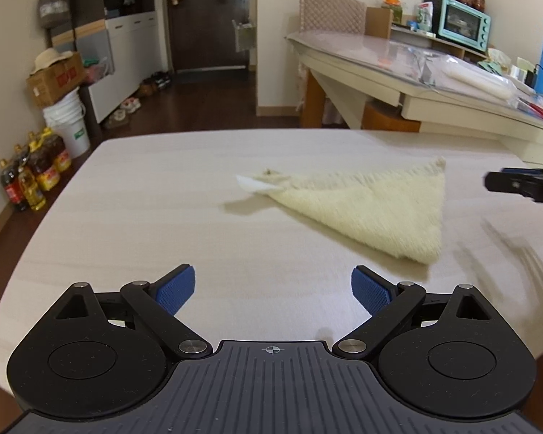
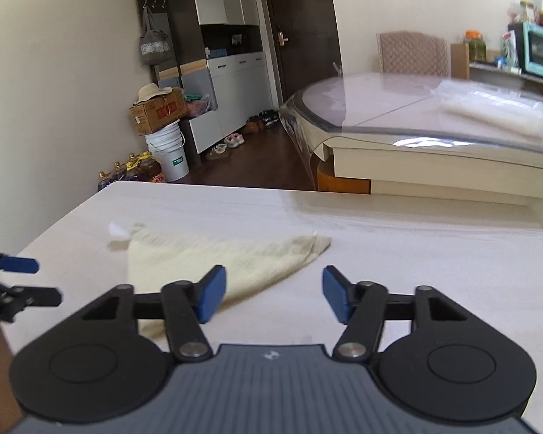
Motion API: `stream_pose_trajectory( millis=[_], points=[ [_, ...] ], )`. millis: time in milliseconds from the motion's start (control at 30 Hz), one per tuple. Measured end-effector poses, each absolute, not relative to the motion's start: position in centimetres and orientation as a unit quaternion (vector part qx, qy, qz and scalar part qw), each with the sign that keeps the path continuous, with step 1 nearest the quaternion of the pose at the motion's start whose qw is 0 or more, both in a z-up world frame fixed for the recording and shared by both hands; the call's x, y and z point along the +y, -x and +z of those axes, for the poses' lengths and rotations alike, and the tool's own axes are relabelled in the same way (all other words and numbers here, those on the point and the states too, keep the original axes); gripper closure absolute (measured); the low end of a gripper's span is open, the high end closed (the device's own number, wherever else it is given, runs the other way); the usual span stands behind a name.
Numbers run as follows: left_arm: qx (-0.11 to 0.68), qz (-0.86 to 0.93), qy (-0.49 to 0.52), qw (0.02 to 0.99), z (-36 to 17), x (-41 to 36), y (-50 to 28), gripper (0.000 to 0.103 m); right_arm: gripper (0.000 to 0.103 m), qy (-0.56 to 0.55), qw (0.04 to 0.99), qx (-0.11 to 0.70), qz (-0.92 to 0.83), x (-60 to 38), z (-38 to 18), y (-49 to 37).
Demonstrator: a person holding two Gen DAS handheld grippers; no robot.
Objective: Fold towel
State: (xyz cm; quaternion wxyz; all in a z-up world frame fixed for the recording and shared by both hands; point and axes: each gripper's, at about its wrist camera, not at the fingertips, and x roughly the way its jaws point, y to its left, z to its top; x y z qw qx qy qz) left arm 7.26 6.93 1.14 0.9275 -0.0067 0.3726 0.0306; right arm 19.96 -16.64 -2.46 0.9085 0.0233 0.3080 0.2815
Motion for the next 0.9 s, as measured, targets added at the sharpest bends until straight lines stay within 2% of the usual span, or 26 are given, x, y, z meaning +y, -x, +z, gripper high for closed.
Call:
stream_pose_trajectory(
  millis=[33,233,267,300,333,367,600,733,833,900],
  points=[
    [0.375,0.031,0.003,0.926,1.0,7.0,-7.8,0.006,0.054,-0.025,0.907,0.311,0.282,-16.3,-2.8,-21.0],
    [0.386,0.03,-0.005,0.922,0.4,7.6,-10.4,0.006,0.054,-0.016,0.903,0.333,0.272,-15.1,-4.8,-25.1],
    [0.386,0.03,-0.004,0.922,0.3,7.7,-10.7,0.006,0.058,-0.016,0.902,0.336,0.272,-15.0,-5.1,-25.5],
    [0.386,0.03,-0.002,0.922,0.2,7.8,-10.9,0.006,0.065,-0.016,0.9,0.338,0.276,-14.9,-5.3,-25.8],
    [0.387,0.031,0.0,0.922,0.1,7.9,-11.1,0.006,0.089,-0.015,0.9,0.337,0.277,-14.8,-5.3,-25.9],
    [0.388,0.031,0.002,0.921,0.0,8.0,-11.3,0.006,0.096,-0.012,0.902,0.332,0.275,-14.8,-5.2,-25.8],
    [0.383,0.058,-0.002,0.922,-0.1,10.4,-10.3,0.006,0.096,-0.001,0.907,0.276,0.317,-14.6,-1.8,-21.0],
    [0.376,0.089,0.001,0.922,0.5,13.2,-8.9,0.006,0.096,-0.026,0.826,0.268,0.496,-11.0,-0.2,-15.4],
    [0.375,0.108,0.006,0.921,0.7,14.9,-7.8,0.006,0.096,0.006,0.757,0.269,0.596,-8.0,-0.3,-11.0],
    [0.375,0.115,0.007,0.92,0.8,15.6,-7.4,0.007,0.085,0.041,0.72,0.268,0.639,-6.1,-0.8,-8.4]
  ],
)
